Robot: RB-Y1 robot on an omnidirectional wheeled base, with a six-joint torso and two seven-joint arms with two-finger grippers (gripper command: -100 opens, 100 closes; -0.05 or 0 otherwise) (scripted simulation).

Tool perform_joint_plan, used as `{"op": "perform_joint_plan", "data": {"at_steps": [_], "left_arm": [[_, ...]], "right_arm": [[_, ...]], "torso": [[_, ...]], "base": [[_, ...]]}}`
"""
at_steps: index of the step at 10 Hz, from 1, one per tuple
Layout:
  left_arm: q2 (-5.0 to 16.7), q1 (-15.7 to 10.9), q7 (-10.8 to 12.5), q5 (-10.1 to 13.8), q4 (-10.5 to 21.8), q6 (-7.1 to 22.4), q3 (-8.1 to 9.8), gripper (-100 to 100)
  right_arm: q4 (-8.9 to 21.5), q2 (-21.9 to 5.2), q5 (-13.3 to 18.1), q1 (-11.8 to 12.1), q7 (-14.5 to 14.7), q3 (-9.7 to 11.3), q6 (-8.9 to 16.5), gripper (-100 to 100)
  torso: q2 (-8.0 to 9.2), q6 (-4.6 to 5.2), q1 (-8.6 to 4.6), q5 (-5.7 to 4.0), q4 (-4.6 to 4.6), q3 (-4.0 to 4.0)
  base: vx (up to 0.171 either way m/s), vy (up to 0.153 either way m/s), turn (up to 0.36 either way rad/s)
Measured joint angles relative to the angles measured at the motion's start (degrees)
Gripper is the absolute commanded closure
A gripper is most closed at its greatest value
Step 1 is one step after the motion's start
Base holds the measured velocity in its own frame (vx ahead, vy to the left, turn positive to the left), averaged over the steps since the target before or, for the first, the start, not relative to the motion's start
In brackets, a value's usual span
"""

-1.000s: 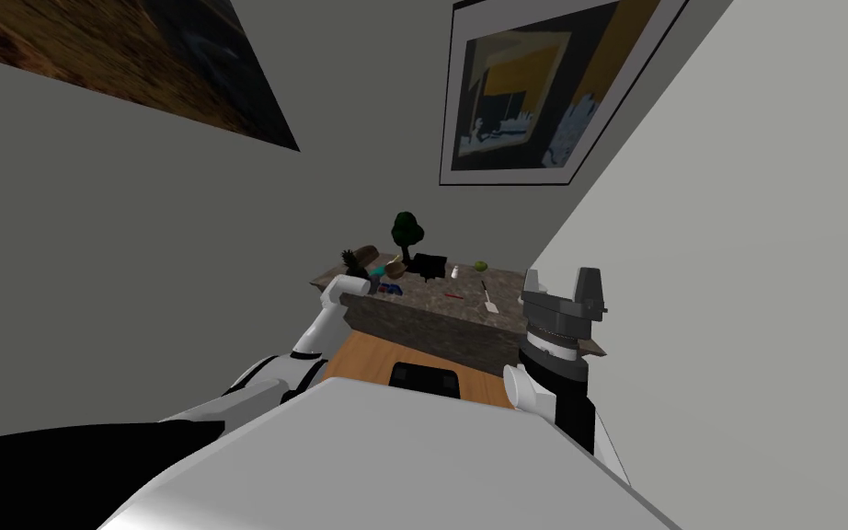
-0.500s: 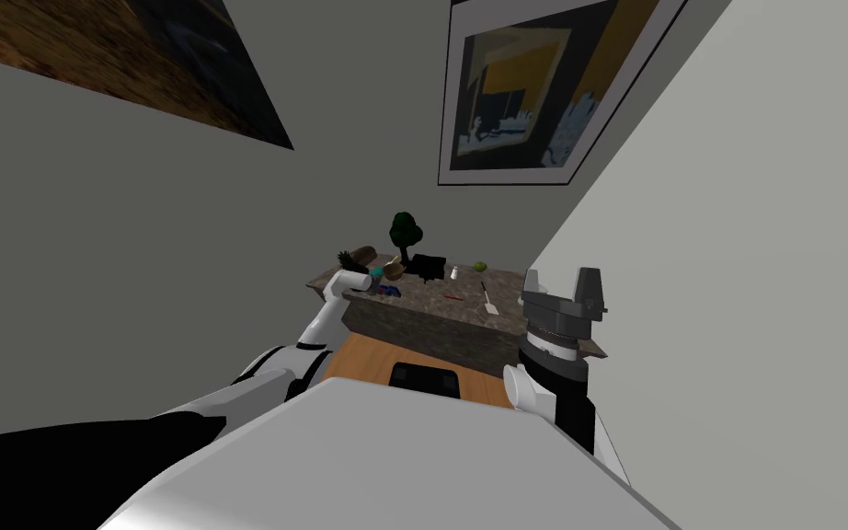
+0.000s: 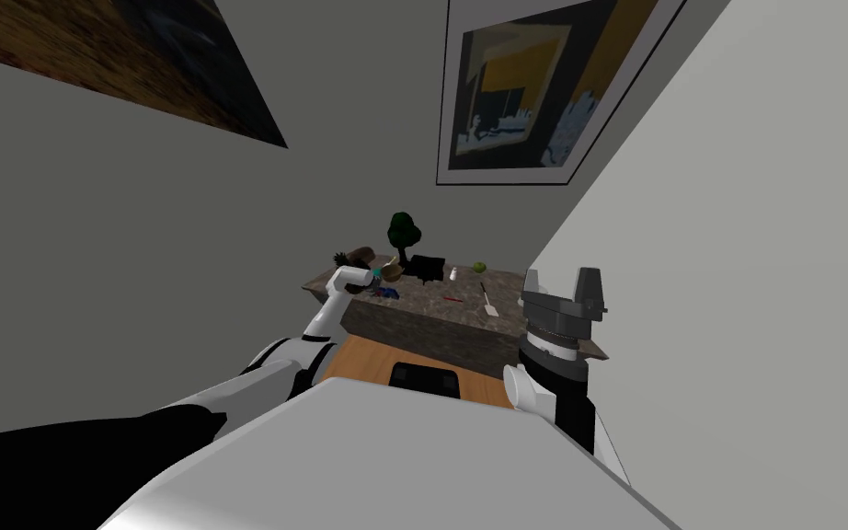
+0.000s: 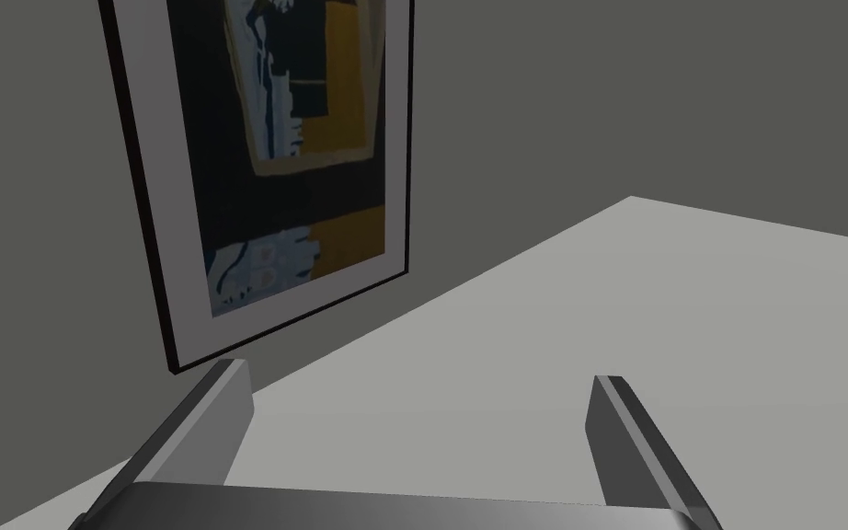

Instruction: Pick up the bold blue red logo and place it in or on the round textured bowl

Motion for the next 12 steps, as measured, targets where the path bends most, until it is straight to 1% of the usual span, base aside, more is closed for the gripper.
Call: {"op": "perform_joint_plan", "data": {"at_steps": [6,12], "left_arm": [[-0.27,-4.52,-0.26,1.60,3.59,9.63,0.52,-100],[-0.69,-7.68,-0.32,2.79,6.00,18.72,0.85,-100]], "right_arm": [[0.00,0.00,0.00,0.00,0.00,0.00,0.00,0],[0.00,0.00,0.00,0.00,0.00,0.00,0.00,0]], "torso": [[-0.01,-0.01,0.01,0.00,-0.01,-0.01],[0.02,-0.02,0.02,0.01,0.00,0.01]], "base": [[0.034,0.000,-0.022],[0.029,0.000,-0.018]]}}
